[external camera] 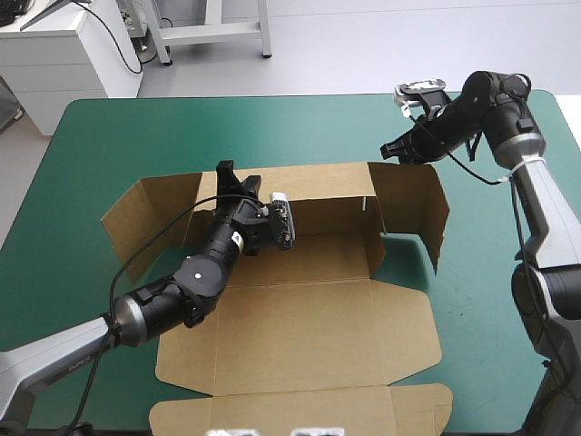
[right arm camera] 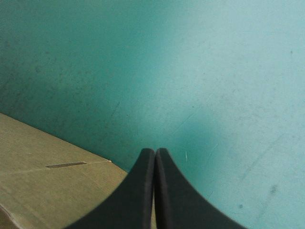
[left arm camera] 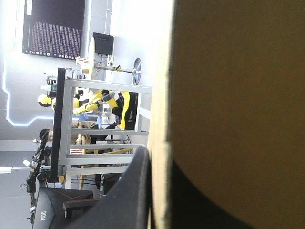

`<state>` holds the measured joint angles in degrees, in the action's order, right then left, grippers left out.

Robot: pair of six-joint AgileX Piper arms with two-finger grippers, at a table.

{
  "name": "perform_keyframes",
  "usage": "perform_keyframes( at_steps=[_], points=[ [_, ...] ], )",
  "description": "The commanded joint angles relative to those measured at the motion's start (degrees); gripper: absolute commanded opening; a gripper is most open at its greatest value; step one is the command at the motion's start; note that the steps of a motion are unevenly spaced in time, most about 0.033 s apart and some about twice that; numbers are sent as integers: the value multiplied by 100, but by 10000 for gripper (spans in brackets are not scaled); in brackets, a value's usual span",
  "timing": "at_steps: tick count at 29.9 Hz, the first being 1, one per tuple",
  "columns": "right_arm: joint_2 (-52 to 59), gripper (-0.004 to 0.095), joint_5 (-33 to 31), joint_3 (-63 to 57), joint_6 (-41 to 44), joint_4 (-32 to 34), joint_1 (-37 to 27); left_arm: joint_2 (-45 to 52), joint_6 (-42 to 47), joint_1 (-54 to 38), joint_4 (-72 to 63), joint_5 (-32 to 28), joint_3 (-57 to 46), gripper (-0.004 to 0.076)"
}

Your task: Fold the box

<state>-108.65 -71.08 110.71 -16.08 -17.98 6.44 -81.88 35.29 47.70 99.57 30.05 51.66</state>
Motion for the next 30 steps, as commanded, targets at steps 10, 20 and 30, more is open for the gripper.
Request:
perform_keyframes(
  at_steps=[10,20,30],
  points=[
    [869,-20,-26,-454,66,297,135,163,83,11,296,268,175,-8],
    [1976,-20,329,-2072,-529,-361,135,163,83,11,286,268,175,-8],
    [3116,-19,2205,-4159,-2019,-1176,135,163,83,11,286,246,175,-8]
  ],
)
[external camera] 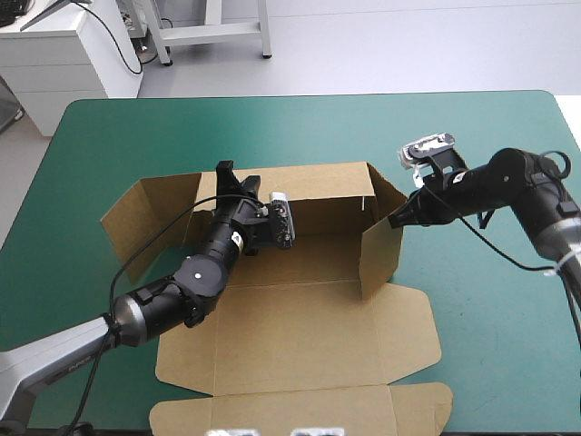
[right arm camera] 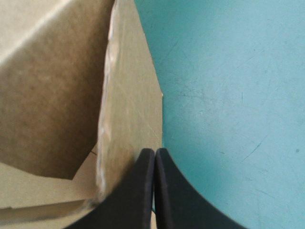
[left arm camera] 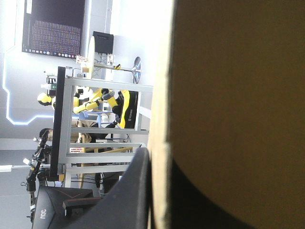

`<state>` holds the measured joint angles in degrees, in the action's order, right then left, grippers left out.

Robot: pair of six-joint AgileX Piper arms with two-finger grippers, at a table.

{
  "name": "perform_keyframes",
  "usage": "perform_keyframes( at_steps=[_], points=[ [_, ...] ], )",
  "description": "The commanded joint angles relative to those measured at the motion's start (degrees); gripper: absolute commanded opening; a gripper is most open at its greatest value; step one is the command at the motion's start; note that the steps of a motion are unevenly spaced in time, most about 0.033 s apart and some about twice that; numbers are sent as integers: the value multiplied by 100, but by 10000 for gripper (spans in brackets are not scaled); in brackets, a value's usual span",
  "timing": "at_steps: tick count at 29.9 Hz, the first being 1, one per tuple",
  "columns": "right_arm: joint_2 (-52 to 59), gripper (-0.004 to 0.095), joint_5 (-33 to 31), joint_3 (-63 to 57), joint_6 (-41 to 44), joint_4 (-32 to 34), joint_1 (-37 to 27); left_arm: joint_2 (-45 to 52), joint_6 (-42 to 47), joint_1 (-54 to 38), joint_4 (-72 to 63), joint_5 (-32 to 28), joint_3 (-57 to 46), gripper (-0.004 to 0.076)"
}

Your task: Fold the box

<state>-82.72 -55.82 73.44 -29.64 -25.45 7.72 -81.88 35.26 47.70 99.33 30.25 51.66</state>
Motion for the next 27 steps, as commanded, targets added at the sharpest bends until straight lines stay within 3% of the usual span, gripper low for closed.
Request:
perform_keyframes(
  at_steps=[1,6,10,14,20,27],
  points=[
    [650,-19,920,-698,-986,-624,6,163,87,11,310,215,175,-8],
    [1203,-20,2222,-1944,-2678,-1985,6,163,87,11,310,202,175,-8],
    [1362,-17,2423,-2409,-4061,-3122,6,163,73,11,310,202,175,-8],
    [1350,85,1984,-2421,-4229,-3154,6,163,44,11,310,192,175,-8],
    [1350,506,1782,-2410,-4635,-3136,6,163,-201,11,310,192,175,-7],
    [1296,554,1378,-2397,-5083,-3281,9,163,-209,11,310,-14,175,-7]
  ],
)
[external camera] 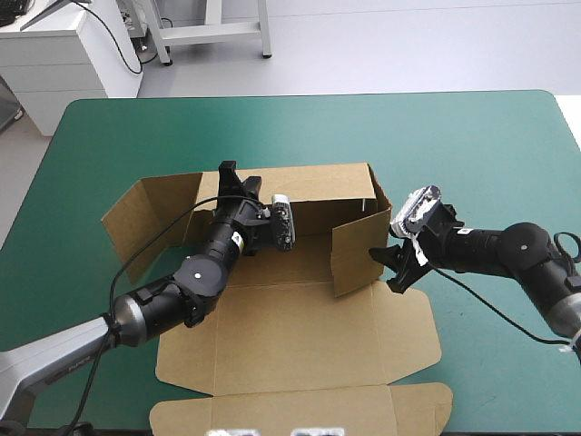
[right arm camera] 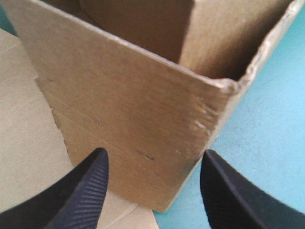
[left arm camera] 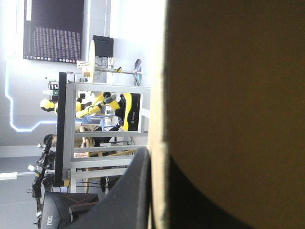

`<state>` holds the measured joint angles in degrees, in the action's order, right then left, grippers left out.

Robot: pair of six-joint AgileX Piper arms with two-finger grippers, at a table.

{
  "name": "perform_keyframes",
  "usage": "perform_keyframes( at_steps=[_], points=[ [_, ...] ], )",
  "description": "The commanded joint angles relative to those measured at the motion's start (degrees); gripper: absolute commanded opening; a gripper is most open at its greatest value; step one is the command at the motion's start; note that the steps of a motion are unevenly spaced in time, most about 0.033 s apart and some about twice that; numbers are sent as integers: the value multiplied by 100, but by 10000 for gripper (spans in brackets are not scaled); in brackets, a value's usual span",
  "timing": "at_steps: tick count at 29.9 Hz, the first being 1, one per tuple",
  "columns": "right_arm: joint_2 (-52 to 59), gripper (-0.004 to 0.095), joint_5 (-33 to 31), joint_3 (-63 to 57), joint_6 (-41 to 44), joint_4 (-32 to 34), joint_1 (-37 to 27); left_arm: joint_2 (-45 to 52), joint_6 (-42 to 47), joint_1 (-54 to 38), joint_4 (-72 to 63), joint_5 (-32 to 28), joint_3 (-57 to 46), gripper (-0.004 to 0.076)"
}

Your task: Fold the box

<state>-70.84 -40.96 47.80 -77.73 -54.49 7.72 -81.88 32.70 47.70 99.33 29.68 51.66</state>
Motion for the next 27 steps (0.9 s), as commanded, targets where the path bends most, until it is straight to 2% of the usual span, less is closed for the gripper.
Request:
perform_keyframes(
  at_steps=[1,6,9,16,18,23,25,27],
  points=[
    [92,574,-134,167,-444,-534,20,163,46,11,310,-13,175,-7],
    [-107,697,168,167,-964,-1072,340,163,42,11,310,-28,175,-7],
    [-178,701,649,167,-941,-1033,688,163,42,11,310,-15,175,-7],
    [-335,700,2324,167,-449,-995,1298,163,42,11,167,-25,175,-1],
    [-409,700,2574,167,-424,-1031,1383,163,42,11,146,-91,175,-1],
    [-569,691,2564,177,-372,-1046,1406,163,42,11,-48,-316,175,-1],
    [-583,638,2482,177,-362,-1046,1406,163,42,11,-132,-303,175,-1],
    [-583,531,2368,177,-319,-1070,1406,163,22,11,-272,-303,175,-1]
  ],
)
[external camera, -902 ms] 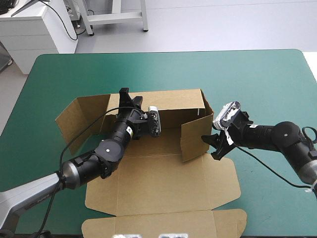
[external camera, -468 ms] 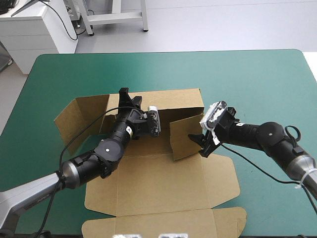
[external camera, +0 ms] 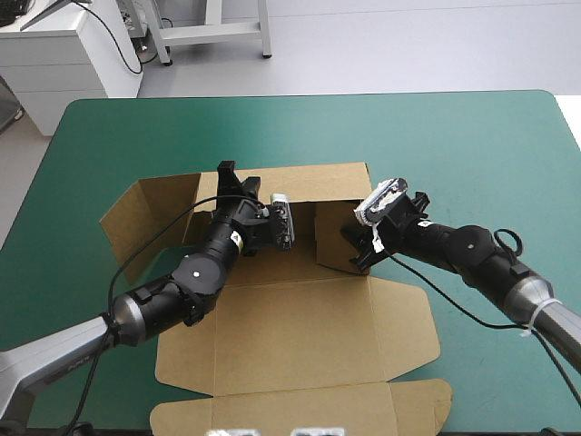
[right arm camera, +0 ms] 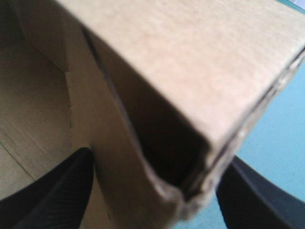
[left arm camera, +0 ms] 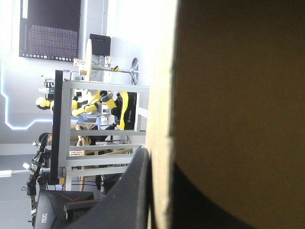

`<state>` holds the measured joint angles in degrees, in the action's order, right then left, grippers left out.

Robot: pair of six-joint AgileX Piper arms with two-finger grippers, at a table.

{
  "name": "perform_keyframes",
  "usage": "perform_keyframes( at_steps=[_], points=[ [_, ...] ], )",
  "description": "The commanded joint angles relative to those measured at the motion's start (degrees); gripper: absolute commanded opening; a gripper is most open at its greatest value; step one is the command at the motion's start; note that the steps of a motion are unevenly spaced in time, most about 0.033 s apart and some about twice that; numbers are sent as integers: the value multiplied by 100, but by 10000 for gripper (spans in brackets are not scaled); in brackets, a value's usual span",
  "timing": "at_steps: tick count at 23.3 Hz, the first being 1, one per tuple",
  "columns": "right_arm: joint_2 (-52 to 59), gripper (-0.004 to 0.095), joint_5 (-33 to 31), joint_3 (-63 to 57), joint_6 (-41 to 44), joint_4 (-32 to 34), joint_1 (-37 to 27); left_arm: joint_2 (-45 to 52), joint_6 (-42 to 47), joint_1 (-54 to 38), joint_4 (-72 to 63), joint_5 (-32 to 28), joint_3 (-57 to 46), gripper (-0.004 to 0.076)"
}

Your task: Fold the box

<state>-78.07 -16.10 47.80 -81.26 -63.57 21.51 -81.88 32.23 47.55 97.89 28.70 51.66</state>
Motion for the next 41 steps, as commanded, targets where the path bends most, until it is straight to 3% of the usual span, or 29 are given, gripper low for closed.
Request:
perform_keyframes(
  at_steps=[1,2,3,4,5,8,12,14,16,21,25,30,33,36,41],
  points=[
    [139,459,-207,177,57,-160,27,163,70,26,-159,-205,175,-1],
    [139,290,-374,177,96,-160,27,163,70,26,-141,-205,175,-1],
    [139,218,-457,177,96,-160,27,163,70,26,-111,-205,175,-1],
    [139,62,-541,177,96,-160,27,163,70,26,-70,-205,175,-1],
    [139,-16,-540,177,96,-160,27,163,70,26,-70,-191,175,-1],
    [139,-15,-437,177,151,-160,27,163,70,26,-70,-198,175,24],
    [139,-15,-71,177,531,-160,27,215,70,50,-70,-282,175,341],
    [139,-15,123,177,766,-160,27,386,-25,63,-115,-404,175,457],
    [139,-15,280,177,801,-160,27,712,-12,222,-115,-535,175,475],
    [139,-15,511,177,892,-160,27,1308,-540,1334,-525,-198,175,475],
    [139,-15,511,177,931,-160,27,1314,-1084,2555,-525,992,175,475],
    [139,-15,527,177,931,-160,27,1327,-1108,3292,-515,1419,175,455],
    [139,-15,527,177,931,-160,27,1327,-1108,3513,-515,1466,175,308],
    [139,-15,527,177,931,-160,27,1327,-1122,3505,-475,1439,223,22],
    [139,-15,538,177,931,-137,27,1316,-1760,3270,-1659,1181,1123,20]
  ],
)
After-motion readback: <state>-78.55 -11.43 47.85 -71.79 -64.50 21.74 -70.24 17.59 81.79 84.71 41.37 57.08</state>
